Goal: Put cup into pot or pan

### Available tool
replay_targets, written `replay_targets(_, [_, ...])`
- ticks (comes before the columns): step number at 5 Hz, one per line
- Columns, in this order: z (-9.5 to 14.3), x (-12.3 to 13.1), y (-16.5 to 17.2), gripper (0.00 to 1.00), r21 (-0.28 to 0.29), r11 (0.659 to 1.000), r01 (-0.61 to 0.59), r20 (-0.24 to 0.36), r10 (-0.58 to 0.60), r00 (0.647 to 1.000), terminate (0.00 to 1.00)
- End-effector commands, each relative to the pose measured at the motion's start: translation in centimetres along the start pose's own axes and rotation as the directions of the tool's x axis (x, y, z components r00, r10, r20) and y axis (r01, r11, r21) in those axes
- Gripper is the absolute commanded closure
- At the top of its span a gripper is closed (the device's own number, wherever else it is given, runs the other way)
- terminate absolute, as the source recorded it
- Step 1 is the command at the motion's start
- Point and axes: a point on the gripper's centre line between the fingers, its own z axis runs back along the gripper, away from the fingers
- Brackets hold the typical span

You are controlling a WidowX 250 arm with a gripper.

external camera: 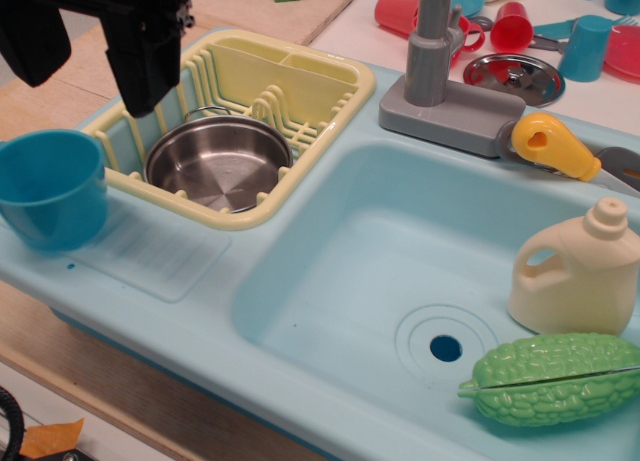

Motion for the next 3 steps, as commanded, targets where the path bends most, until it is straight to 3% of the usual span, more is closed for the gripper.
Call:
replay_targets(1, [0.0,0.0,0.0,0.00,0.000,1.000,0.000,0.000,0.000,1.000,0.00])
replay_targets(2, [-1.3,-0.1,0.5,0.00,-0.011,0.999,-0.031,-0.005,0.031,1.000,0.00])
replay_targets(3, [-2.7,-0.5,1.1,0.00,-0.028,0.998,-0.062,-0.056,0.061,0.997,0.00])
